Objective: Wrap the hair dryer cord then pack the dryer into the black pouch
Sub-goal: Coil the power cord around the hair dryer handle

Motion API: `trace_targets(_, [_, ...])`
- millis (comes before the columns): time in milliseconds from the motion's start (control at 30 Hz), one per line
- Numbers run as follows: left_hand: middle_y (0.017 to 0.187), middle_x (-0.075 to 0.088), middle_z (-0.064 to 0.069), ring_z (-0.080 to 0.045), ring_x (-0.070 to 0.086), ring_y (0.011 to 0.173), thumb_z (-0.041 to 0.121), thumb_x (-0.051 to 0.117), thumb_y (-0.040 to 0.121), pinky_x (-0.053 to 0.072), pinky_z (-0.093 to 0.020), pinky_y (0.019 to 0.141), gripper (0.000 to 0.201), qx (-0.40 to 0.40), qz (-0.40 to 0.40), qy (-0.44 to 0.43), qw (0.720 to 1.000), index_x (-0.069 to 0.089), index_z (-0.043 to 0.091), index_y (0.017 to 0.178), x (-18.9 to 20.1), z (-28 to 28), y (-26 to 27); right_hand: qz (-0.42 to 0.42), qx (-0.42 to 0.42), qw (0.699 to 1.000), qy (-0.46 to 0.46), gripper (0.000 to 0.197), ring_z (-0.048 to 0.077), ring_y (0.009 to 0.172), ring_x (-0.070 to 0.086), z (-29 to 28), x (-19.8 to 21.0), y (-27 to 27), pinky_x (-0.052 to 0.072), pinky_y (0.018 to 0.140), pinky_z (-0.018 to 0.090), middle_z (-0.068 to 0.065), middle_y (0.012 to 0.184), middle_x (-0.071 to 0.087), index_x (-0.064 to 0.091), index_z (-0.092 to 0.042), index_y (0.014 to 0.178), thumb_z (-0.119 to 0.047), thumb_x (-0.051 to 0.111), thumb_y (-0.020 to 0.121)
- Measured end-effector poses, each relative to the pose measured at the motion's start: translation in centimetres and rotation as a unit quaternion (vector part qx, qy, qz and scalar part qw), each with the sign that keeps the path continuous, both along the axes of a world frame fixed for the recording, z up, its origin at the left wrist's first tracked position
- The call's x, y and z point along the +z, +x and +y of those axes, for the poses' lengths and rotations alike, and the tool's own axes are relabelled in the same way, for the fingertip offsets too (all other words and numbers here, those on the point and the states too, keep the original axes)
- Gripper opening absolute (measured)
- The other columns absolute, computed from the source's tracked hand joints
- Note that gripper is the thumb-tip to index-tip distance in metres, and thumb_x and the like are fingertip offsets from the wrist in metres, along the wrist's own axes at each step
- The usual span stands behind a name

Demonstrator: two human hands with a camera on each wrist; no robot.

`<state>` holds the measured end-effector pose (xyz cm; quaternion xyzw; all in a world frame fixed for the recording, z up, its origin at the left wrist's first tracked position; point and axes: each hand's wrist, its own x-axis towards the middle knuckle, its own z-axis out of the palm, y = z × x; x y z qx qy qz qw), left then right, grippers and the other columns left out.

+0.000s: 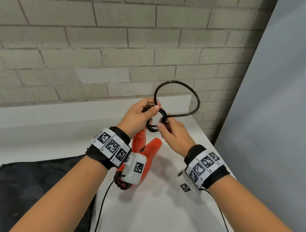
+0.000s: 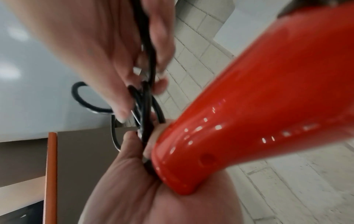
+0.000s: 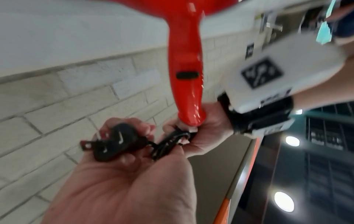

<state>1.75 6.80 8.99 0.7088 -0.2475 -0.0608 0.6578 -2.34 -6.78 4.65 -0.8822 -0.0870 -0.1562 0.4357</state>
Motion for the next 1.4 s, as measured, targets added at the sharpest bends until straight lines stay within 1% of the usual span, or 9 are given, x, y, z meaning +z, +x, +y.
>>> trace_targets(133, [0.077, 0.05, 0.004, -0.001, 0.045, 0.043, 0.014, 0.045, 0.093, 0.03, -0.014, 0.034, 0.021, -0.001, 0.012, 0.002, 1.0, 0.057, 0.03, 0.101, 0.2, 0.6, 0.3, 0.156, -0.054, 0.979, -0.122, 0.023, 0.022, 0.072, 0.049, -2.7, -3.8, -0.2, 0.036, 0.069, 0.026, 0.009, 0.079, 0.054, 0.047, -0.013, 0.08, -0.024, 0.035, 0.097])
trace_targets(267, [0.08, 0.053, 0.003, -0.002, 0.045, 0.041, 0.018, 0.045, 0.094, 0.028, -0.013, 0.033, 0.024, 0.015, 0.035, -0.021, 0.999, 0.059, 0.027, 0.11, 0.2, 0.5, 0.3, 0.359, -0.09, 0.888, -0.272, 0.031, 0.028, 0.102, 0.056, -5.0, -7.5, 0.4, 0.043, 0.087, 0.032, 0.016, 0.111, 0.059, 0.058, -0.005, 0.111, -0.017, 0.034, 0.096])
trace_targets(400, [0.076, 0.057, 0.003, -0.002, 0.042, 0.036, 0.019, 0.046, 0.094, 0.028, -0.011, 0.033, 0.02, 0.022, 0.033, -0.027, 0.999, 0.064, 0.022, 0.102, 0.3, 0.5, 0.2, 0.378, -0.105, 0.832, -0.393, 0.033, 0.028, 0.112, 0.057, -5.2, -7.8, -0.1, 0.046, 0.094, 0.034, 0.012, 0.124, 0.058, 0.054, -0.006, 0.12, -0.02, 0.038, 0.094])
trace_targets(567, [0.069, 0.058, 0.007, -0.007, 0.037, 0.042, 0.012, 0.05, 0.091, 0.031, -0.011, 0.039, 0.02, 0.011, 0.028, -0.052, 0.998, 0.067, 0.023, 0.089, -0.1, 0.5, 0.5, 0.231, -0.02, 0.967, -0.106, 0.046, 0.022, 0.104, 0.056, -2.7, -3.3, 0.1, 0.041, 0.09, 0.026, 0.008, 0.123, 0.056, 0.04, -0.021, 0.133, -0.023, 0.053, 0.089])
trace_targets(733, [0.056, 0.057, 0.015, -0.002, 0.037, 0.037, 0.007, 0.049, 0.091, 0.033, -0.01, 0.038, 0.021, -0.018, 0.016, -0.046, 0.999, 0.064, 0.021, 0.091, 0.0, 0.3, 0.4, 0.102, 0.117, 0.977, 0.144, 0.029, 0.0, 0.084, 0.059, 0.6, 0.5, 0.3, 0.046, 0.08, 0.008, -0.002, 0.099, 0.061, 0.058, -0.008, 0.113, 0.003, 0.042, 0.092])
trace_targets(867, [0.07, 0.051, 0.006, -0.001, 0.038, 0.035, 0.017, 0.043, 0.094, 0.024, -0.01, 0.033, 0.022, -0.03, 0.027, -0.004, 0.999, 0.062, 0.022, 0.083, 0.3, 0.8, 0.3, 0.103, 0.032, 0.989, 0.097, 0.032, 0.013, 0.054, 0.039, -0.2, -1.2, 1.0, 0.036, 0.054, 0.018, 0.002, 0.061, 0.042, 0.052, -0.017, 0.074, 0.001, 0.034, 0.093])
trace_targets(1000, [0.068, 0.051, 0.004, -0.001, 0.039, 0.038, 0.011, 0.052, 0.09, 0.029, -0.009, 0.037, 0.017, -0.041, 0.026, 0.004, 0.999, 0.061, 0.015, 0.076, 0.3, 0.8, 0.2, 0.11, -0.003, 0.993, 0.039, 0.025, 0.019, 0.063, 0.038, -1.6, -2.5, 1.5, 0.034, 0.055, 0.016, 0.01, 0.07, 0.043, 0.054, -0.016, 0.086, -0.004, 0.034, 0.094])
trace_targets(1167, [0.065, 0.049, 0.005, -0.001, 0.04, 0.04, 0.004, 0.056, 0.086, 0.034, -0.009, 0.041, 0.011, -0.034, 0.016, -0.004, 0.999, 0.062, 0.013, 0.088, 0.3, 0.7, 0.1, 0.1, 0.041, 0.994, 0.022, 0.02, 0.002, 0.07, 0.049, -2.2, -1.6, 0.9, 0.038, 0.069, 0.013, -0.011, 0.075, 0.056, 0.063, -0.019, 0.089, -0.013, 0.044, 0.094])
trace_targets(1400, [0.061, 0.06, 0.013, -0.003, 0.044, 0.044, 0.01, 0.062, 0.083, 0.038, -0.016, 0.047, 0.012, -0.046, 0.003, 0.034, 0.998, 0.063, 0.022, 0.08, 0.0, 0.9, 0.2, -0.021, -0.113, 0.992, 0.042, 0.02, -0.008, 0.048, 0.048, -3.4, 2.5, 1.3, 0.034, 0.05, 0.004, -0.011, 0.055, 0.044, 0.057, -0.011, 0.073, -0.013, 0.049, 0.091])
